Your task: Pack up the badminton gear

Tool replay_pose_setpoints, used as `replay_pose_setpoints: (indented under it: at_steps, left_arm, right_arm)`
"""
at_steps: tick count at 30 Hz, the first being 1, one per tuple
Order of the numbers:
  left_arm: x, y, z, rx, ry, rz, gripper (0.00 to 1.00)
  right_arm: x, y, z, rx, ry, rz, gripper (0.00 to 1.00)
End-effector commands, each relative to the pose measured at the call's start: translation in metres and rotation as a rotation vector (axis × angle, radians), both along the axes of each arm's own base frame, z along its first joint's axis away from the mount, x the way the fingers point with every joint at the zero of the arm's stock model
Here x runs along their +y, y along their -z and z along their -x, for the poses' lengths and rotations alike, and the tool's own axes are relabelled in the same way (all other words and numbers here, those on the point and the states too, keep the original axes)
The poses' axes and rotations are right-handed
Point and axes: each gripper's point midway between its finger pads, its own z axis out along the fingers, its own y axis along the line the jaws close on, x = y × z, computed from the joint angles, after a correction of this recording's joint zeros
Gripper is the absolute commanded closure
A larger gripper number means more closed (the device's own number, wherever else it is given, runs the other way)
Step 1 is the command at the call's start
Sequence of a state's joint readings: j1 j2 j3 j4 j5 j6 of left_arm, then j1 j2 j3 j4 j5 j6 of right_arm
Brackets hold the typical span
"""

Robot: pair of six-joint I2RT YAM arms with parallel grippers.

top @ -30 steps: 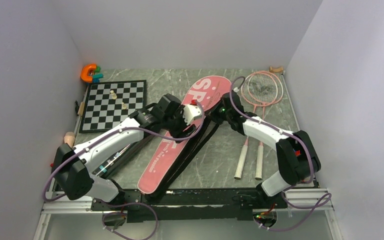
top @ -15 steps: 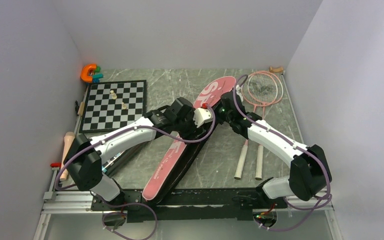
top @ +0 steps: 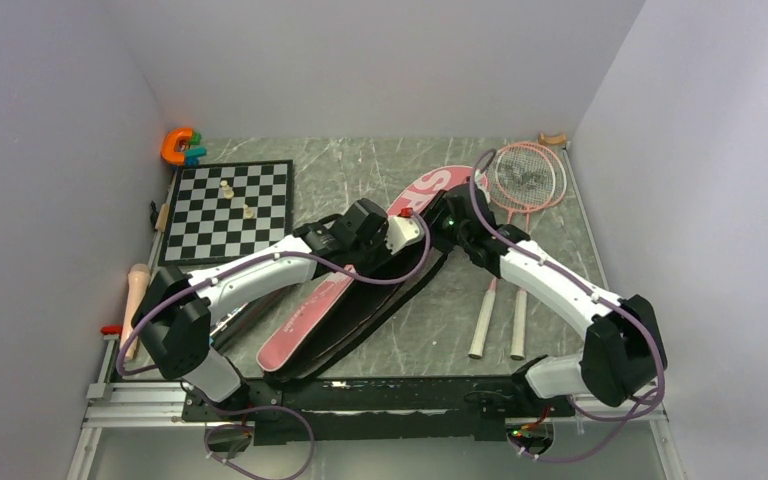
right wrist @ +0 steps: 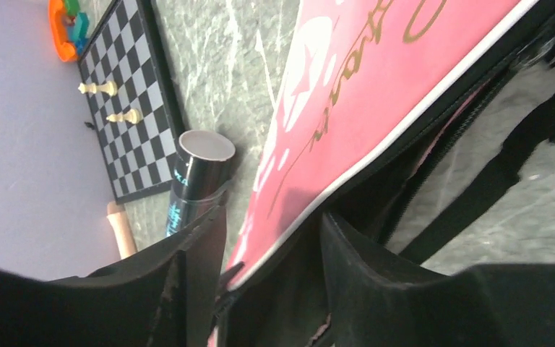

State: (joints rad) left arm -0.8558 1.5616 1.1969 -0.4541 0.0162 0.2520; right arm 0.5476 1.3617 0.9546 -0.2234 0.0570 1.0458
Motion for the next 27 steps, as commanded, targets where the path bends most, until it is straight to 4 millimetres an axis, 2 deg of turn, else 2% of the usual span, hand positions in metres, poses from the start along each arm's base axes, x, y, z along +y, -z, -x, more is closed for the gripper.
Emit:
replay_pose_setpoints:
  at_steps: [1,6,9,13,16,20,27]
  left_arm:
    - [0.008,-0.025,-0.016,-0.079,-0.071,0.036,1.0]
    - [0.017,-0.038,-0.027,-0.077,-0.132,0.054,1.0]
    - [0.024,-0.046,-0.034,-0.055,-0.162,0.083,1.0]
    - [0.031,-0.049,-0.035,-0.023,-0.168,0.101,1.0]
    - [0.033,-0.053,-0.034,-0.009,-0.17,0.125,1.0]
    - [0.036,-0.056,-0.031,-0.002,-0.17,0.133,1.0]
    - [0.038,-0.058,-0.03,0.02,-0.159,0.156,1.0]
  right_arm:
    - [-0.033,-0.04,-0.004,-0.081,0.004,0.03,0.42]
    - [-0.115,-0.033,-0.005,-0.066,0.149,0.195,0.34]
    - [-0.158,-0.012,-0.01,0.004,0.228,0.317,0.35]
    - [-0.194,0.028,-0.021,0.134,0.291,0.443,0.39]
    - [-0.208,0.056,-0.031,0.207,0.315,0.493,0.4]
    - [-0.222,0.083,-0.046,0.266,0.35,0.544,0.41]
    - [-0.24,0.113,-0.062,0.34,0.355,0.664,0.44]
